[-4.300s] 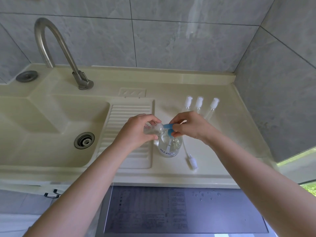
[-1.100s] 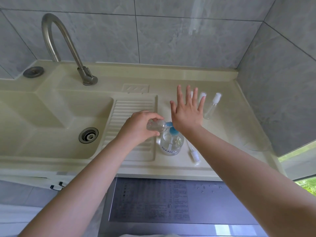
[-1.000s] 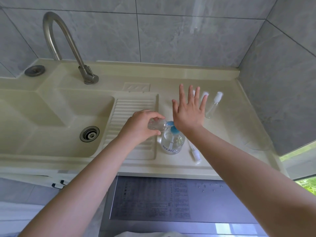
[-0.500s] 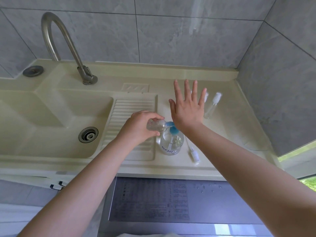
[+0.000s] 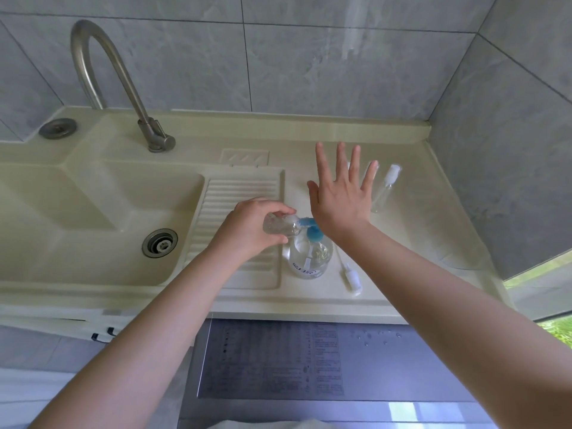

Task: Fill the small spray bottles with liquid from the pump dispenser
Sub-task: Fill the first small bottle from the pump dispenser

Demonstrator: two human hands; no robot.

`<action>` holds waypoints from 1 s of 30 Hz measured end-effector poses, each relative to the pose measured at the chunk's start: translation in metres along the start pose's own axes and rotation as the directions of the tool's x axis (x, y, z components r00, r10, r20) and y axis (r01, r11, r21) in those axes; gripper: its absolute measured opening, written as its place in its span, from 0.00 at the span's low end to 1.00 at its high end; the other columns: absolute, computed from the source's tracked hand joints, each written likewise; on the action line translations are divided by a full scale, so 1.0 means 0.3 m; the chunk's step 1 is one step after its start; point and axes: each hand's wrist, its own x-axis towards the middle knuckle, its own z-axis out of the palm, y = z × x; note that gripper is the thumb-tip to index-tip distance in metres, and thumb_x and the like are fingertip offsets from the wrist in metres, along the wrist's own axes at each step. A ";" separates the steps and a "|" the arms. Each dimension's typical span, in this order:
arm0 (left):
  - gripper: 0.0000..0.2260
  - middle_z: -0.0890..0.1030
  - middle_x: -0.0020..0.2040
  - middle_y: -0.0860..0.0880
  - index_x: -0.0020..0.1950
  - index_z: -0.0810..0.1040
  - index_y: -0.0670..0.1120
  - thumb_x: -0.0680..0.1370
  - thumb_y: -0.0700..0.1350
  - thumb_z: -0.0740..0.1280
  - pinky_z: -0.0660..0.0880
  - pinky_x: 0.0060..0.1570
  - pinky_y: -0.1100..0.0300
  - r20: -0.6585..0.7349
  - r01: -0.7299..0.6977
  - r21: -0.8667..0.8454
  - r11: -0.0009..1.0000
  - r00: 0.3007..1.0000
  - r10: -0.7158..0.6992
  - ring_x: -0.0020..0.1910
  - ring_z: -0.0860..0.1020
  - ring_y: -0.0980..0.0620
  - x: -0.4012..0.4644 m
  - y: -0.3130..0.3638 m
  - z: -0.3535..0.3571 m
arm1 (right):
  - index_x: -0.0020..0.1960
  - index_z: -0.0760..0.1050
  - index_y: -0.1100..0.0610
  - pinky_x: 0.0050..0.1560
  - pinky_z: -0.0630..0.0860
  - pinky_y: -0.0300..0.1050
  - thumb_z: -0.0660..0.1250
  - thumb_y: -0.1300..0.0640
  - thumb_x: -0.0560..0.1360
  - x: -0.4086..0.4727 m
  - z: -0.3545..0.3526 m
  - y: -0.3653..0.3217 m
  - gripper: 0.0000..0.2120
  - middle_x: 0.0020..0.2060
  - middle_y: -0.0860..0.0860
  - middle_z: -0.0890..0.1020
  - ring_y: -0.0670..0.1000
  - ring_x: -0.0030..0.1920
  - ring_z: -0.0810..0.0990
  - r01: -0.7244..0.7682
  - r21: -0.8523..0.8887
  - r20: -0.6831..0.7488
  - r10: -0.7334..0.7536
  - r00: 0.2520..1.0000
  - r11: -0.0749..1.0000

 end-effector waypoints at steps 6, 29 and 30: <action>0.24 0.80 0.51 0.61 0.58 0.82 0.60 0.65 0.44 0.81 0.75 0.61 0.53 0.000 -0.012 0.000 1.000 1.000 0.012 0.52 0.78 0.58 0.001 -0.002 0.014 | 0.82 0.40 0.46 0.76 0.35 0.66 0.46 0.46 0.85 -0.039 0.038 -0.003 0.28 0.81 0.58 0.45 0.61 0.80 0.38 -0.052 0.074 0.102 0.044 0.994 0.996; 0.24 0.80 0.51 0.60 0.58 0.81 0.61 0.65 0.45 0.81 0.75 0.60 0.50 -0.002 0.001 0.026 1.000 1.000 -0.001 0.52 0.78 0.55 0.003 -0.001 0.017 | 0.81 0.39 0.45 0.76 0.35 0.66 0.44 0.46 0.85 -0.030 0.048 -0.001 0.28 0.81 0.57 0.42 0.59 0.80 0.35 -0.060 0.090 0.225 0.038 0.974 0.994; 0.24 0.80 0.51 0.60 0.58 0.81 0.61 0.65 0.45 0.81 0.75 0.60 0.50 -0.006 0.003 0.024 1.000 1.000 -0.003 0.52 0.78 0.55 0.002 -0.002 0.017 | 0.81 0.38 0.45 0.76 0.35 0.66 0.44 0.46 0.85 -0.028 0.045 -0.004 0.28 0.81 0.57 0.41 0.60 0.80 0.34 -0.065 0.079 0.225 0.046 0.973 0.995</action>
